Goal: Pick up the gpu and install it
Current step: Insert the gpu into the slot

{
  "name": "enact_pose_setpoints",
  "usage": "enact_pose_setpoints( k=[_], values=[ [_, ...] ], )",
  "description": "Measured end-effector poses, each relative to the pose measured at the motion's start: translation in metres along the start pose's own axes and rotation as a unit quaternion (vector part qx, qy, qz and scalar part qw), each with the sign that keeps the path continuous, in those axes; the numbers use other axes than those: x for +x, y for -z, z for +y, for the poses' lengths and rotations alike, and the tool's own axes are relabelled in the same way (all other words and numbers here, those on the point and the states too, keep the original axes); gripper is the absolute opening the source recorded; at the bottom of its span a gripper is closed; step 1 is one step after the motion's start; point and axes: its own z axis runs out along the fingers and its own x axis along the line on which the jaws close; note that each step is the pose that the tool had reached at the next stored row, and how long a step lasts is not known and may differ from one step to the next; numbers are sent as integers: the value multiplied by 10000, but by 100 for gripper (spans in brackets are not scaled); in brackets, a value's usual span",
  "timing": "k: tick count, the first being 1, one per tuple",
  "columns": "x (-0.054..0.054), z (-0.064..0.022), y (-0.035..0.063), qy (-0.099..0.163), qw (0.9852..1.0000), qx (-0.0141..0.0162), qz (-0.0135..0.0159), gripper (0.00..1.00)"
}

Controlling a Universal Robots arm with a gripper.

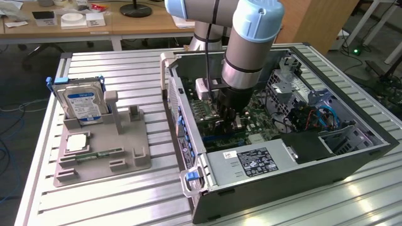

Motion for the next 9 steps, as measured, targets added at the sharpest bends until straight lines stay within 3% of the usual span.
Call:
enact_pose_setpoints(
  k=[9],
  values=[
    [1,0,-13,0,10000,0,0,28]
  ],
)
